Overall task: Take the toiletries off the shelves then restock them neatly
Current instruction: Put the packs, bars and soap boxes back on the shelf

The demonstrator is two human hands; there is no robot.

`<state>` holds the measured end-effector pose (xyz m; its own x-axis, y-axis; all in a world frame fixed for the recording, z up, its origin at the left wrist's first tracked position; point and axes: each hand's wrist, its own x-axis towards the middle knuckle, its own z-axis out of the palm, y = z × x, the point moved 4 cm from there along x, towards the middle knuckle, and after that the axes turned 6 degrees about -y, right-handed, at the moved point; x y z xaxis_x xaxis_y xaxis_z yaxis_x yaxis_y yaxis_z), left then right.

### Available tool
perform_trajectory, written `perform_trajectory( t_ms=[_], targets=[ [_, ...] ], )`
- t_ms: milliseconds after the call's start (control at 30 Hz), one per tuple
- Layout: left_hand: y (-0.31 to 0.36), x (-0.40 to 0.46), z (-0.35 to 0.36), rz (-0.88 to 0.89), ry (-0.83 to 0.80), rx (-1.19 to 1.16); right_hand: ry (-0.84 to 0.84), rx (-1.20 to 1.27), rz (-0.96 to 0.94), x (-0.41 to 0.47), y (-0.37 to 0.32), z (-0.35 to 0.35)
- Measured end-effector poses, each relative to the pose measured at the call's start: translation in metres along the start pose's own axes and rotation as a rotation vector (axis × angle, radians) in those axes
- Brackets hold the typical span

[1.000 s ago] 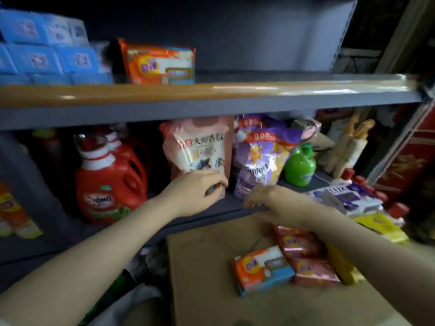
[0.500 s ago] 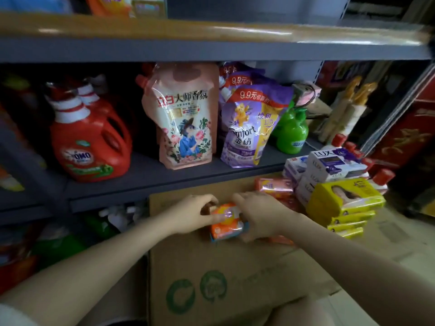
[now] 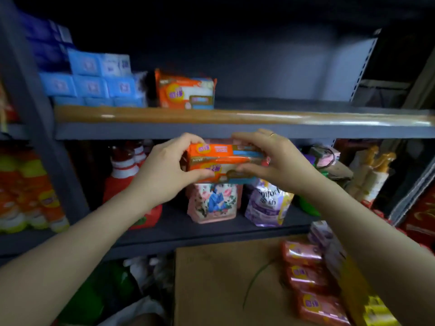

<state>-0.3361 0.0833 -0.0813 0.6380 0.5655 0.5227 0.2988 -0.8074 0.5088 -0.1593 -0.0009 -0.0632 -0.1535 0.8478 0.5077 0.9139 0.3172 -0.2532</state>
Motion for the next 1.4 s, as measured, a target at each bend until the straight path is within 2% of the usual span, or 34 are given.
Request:
perform_trajectory(
  t_ms=[67, 167, 267, 333, 400, 500, 700, 867, 900, 967, 1033, 1100, 1400],
  targets=[
    [0.002, 0.009, -0.023, 0.050, 0.084, 0.033, 0.044, -0.046, -0.068, 0.026, -0.014, -0.010],
    [-0.001, 0.027, -0.052, 0.121, 0.227, 0.158, 0.171, -0.104, -0.064, 0.061, -0.023, -0.030],
    [-0.022, 0.044, -0.066, 0.079, 0.219, 0.384, 0.302, -0.080, 0.017, 0.088, -0.022, -0.051],
    [-0.037, 0.050, -0.066, 0.072, 0.175, 0.541, 0.321, -0.054, 0.098, 0.105, -0.017, -0.056],
    [-0.045, 0.051, -0.063, 0.074, 0.162, 0.642, 0.270, -0.048, 0.153, 0.121, -0.010, -0.052],
    [-0.048, 0.054, -0.066, 0.070, 0.243, 0.762, 0.155, -0.104, 0.172, 0.142, -0.004, -0.040],
    [-0.058, 0.057, -0.063, 0.078, 0.149, 0.742, 0.024, -0.113, 0.232, 0.159, 0.007, -0.010],
    [-0.061, 0.055, -0.062, 0.118, 0.179, 0.757, 0.083, -0.133, 0.354, 0.161, 0.016, -0.003],
    [-0.062, 0.055, -0.061, 0.121, 0.181, 0.754, 0.069, -0.116, 0.394, 0.161, 0.018, -0.004],
    [-0.065, 0.056, -0.061, 0.135, 0.166, 0.729, -0.051, 0.072, 0.462, 0.162, 0.021, -0.003],
    [-0.068, 0.056, -0.061, 0.159, 0.147, 0.705, -0.205, 0.310, 0.489, 0.165, 0.022, 0.001],
    [-0.073, 0.054, -0.064, 0.182, 0.145, 0.709, -0.287, 0.404, 0.485, 0.172, 0.023, 0.003],
    [-0.096, 0.055, -0.074, 0.154, 0.090, 0.780, -0.274, 0.451, 0.401, 0.189, 0.022, 0.020]
  ],
)
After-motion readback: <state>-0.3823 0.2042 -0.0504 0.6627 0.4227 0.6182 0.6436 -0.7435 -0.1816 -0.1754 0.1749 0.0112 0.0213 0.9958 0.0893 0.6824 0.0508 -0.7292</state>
